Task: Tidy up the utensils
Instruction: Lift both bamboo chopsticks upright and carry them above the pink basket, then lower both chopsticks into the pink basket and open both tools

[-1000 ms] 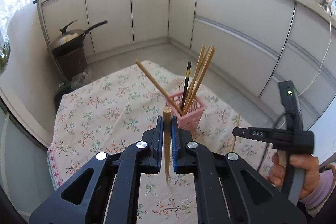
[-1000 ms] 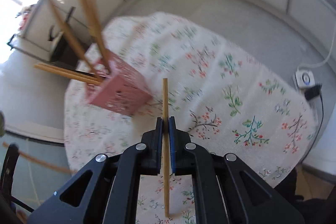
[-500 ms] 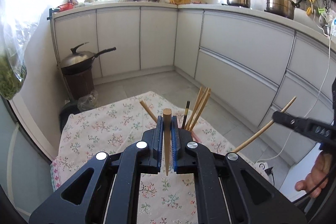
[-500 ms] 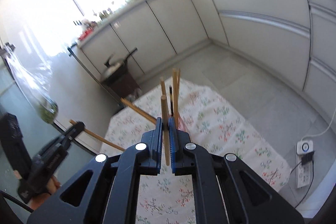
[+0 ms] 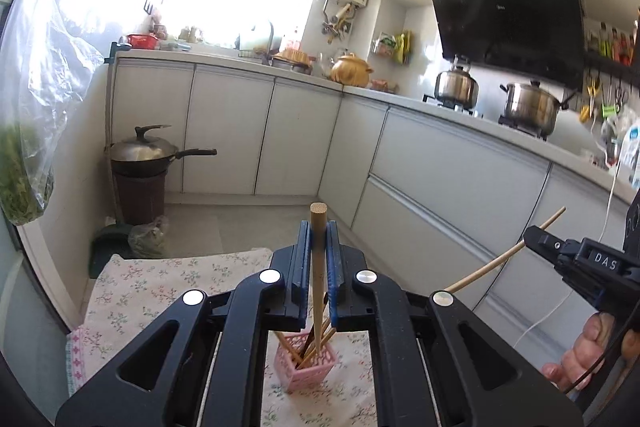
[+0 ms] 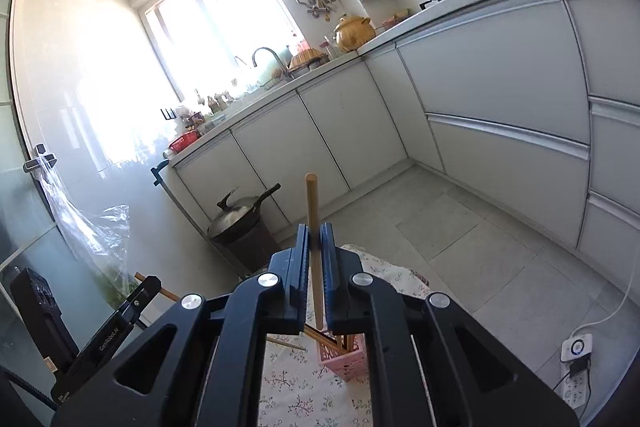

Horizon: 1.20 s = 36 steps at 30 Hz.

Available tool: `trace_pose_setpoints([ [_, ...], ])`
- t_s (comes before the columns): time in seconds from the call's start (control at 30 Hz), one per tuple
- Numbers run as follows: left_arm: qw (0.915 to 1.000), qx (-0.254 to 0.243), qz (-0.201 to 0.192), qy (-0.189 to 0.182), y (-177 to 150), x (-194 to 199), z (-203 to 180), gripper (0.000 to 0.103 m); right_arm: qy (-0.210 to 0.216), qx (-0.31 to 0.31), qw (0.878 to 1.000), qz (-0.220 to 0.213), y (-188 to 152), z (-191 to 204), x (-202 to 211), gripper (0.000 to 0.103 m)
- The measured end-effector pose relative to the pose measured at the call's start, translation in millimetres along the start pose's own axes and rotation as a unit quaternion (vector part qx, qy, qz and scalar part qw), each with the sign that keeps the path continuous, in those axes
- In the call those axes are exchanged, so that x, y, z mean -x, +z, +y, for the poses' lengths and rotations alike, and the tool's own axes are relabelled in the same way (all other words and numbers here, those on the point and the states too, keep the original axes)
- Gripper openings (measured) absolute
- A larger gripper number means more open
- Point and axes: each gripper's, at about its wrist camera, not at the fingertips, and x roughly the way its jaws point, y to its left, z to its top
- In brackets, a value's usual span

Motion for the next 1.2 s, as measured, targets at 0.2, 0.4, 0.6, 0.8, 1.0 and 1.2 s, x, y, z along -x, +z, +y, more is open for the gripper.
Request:
trace_pose_setpoints([
  [0.2, 1.0, 0.001, -0.006, -0.003, 13.8, -14.9, -5.7, 0.007, 0.0, 0.0, 1.0, -0.001, 9.6, -1.0, -10.5, 0.006],
  [0.4, 0.9995, 0.0, 0.028, 0.014, -4.5, -54.1, -1.4, 0.007, -0.011, -0.004, 1.0, 0.016, 3.5, -10.2, -29.5, 0.006],
  [0.6, 0.9971, -0.001, 0.072, 0.026, -25.8, -87.0, 4.1, 0.007, -0.016, -0.005, 0.999, 0.03, 1.5, -13.6, -45.4, 0.006],
  [0.8, 0.997, 0.01, 0.07, 0.032, -31.4, -84.9, 7.6, 0.03, -0.021, -0.004, 0.999, 0.038, -1.1, -13.8, -55.8, 0.006],
  [1.0, 0.9983, 0.025, 0.039, 0.036, -19.9, -65.9, 15.4, 0.047, -0.032, -0.004, 0.998, 0.05, -7.7, -11.9, -67.5, 0.006],
  [1.2, 0.9982, 0.025, 0.037, 0.04, -17.1, -62.8, 20.1, 0.047, -0.039, 0.002, 0.997, 0.065, -16.8, -7.0, -81.3, 0.006],
])
